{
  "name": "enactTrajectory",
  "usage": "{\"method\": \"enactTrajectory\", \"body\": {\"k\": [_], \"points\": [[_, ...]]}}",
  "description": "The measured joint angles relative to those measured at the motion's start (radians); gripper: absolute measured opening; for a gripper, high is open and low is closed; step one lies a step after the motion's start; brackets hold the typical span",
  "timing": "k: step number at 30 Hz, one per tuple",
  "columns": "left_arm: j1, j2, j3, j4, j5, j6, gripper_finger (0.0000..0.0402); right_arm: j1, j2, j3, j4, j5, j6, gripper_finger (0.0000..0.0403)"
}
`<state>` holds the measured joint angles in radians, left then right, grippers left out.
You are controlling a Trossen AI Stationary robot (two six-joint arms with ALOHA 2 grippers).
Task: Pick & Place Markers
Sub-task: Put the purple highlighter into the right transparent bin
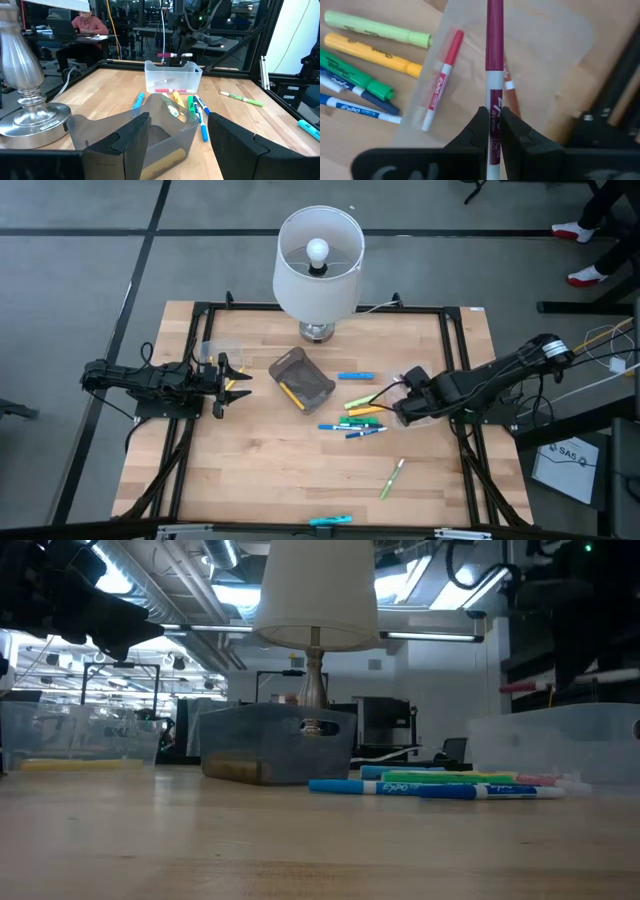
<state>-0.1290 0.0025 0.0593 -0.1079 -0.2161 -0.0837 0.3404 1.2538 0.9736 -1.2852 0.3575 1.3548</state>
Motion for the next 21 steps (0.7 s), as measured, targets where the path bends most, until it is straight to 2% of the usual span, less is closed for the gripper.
{"method": "enactTrajectory", "body": {"k": [6,12,17,21], "points": [[0.000,0.000,0.000,0.000,0.000,0.000,0.0196,-0.020,-0.043,-0.126,0.118,-0.025,0.000,0.0028],[0.000,0.000,0.000,0.000,0.000,0.000,0.0196,-0.064,-0.046,-0.190,0.158,-0.060,-0.001,0.0030],[0.000,0.000,0.000,0.000,0.000,0.000,0.0196,-0.098,-0.046,-0.199,0.173,-0.072,-0.002,0.0077],[0.000,0.000,0.000,0.000,0.000,0.000,0.0196,-0.109,-0.045,-0.199,0.181,-0.073,-0.006,0.0092]]}}
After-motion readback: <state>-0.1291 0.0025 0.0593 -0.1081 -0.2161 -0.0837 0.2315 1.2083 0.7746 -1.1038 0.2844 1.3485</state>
